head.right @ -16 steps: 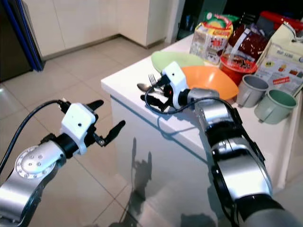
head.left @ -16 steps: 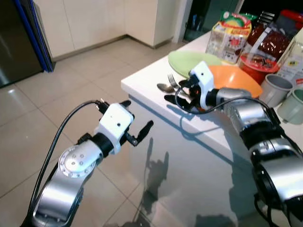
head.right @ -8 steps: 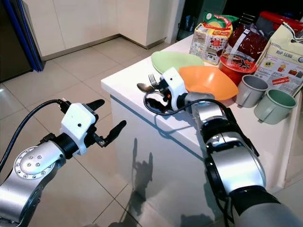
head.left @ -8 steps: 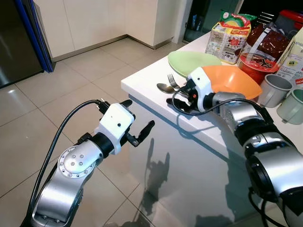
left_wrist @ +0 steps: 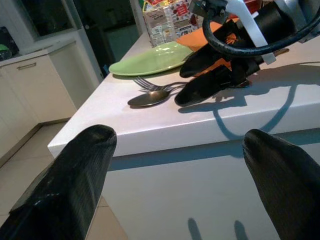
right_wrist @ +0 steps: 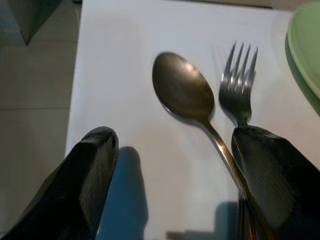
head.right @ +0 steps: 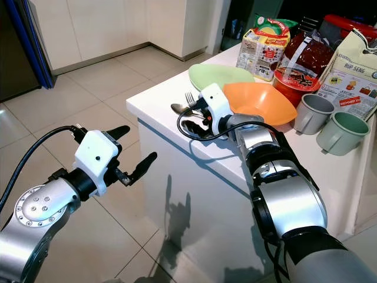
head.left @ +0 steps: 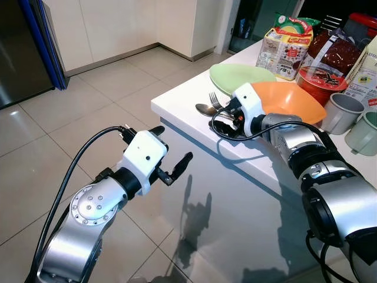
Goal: Setting the table
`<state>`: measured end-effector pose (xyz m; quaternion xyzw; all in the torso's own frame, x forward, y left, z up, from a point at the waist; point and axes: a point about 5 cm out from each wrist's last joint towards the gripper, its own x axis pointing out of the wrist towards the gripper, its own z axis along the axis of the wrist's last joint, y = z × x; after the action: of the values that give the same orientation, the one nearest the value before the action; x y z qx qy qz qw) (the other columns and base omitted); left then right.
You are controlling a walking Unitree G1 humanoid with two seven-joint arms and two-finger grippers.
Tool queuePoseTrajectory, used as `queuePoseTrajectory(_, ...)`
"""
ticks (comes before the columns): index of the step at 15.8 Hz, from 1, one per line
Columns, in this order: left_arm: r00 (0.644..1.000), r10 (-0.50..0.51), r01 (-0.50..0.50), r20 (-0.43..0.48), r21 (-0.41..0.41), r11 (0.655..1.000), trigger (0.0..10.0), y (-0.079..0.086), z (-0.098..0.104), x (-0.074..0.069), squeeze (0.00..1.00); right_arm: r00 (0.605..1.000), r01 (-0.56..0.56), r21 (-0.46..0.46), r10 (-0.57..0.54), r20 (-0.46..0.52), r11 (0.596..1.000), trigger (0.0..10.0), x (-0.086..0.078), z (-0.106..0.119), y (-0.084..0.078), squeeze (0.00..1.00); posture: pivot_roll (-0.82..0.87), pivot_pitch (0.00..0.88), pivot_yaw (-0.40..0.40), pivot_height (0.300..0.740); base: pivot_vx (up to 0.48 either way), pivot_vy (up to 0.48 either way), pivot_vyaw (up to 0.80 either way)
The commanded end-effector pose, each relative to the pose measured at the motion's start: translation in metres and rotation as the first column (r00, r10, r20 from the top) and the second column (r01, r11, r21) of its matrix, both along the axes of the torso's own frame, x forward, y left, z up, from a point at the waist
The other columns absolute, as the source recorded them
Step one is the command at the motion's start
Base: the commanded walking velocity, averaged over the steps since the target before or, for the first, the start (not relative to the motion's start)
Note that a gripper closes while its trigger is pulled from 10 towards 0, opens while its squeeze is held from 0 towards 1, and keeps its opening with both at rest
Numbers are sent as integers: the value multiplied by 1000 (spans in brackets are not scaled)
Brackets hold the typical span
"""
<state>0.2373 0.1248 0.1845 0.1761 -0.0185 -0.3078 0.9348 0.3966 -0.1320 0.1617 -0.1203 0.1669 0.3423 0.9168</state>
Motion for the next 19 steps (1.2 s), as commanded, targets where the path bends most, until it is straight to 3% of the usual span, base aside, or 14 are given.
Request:
queuePoseTrajectory(1, 1000, -23, 23, -2, 0, 1000, 10000, -2, 2, -4, 0, 1000, 19, -4, -19, 9, 1000, 9804, 3, 6, -3, 0, 58, 0, -111, 740, 0, 0, 0)
queuePoseTrajectory(13, 999, -30, 30, -23, -4, 1000, 10000, -3, 3, -7, 0, 992, -22, 9, 23, -122, 1000, 10000, -1, 0, -1, 0, 62, 0, -111, 740, 0, 0, 0)
queuePoseTrajectory(19, 999, -27, 27, -20, -10, 1000, 10000, -4, 4, -7, 0, 998, 21, 83, -16, -67, 996, 10000, 5, 19, -3, 0, 58, 0, -119, 740, 0, 0, 0)
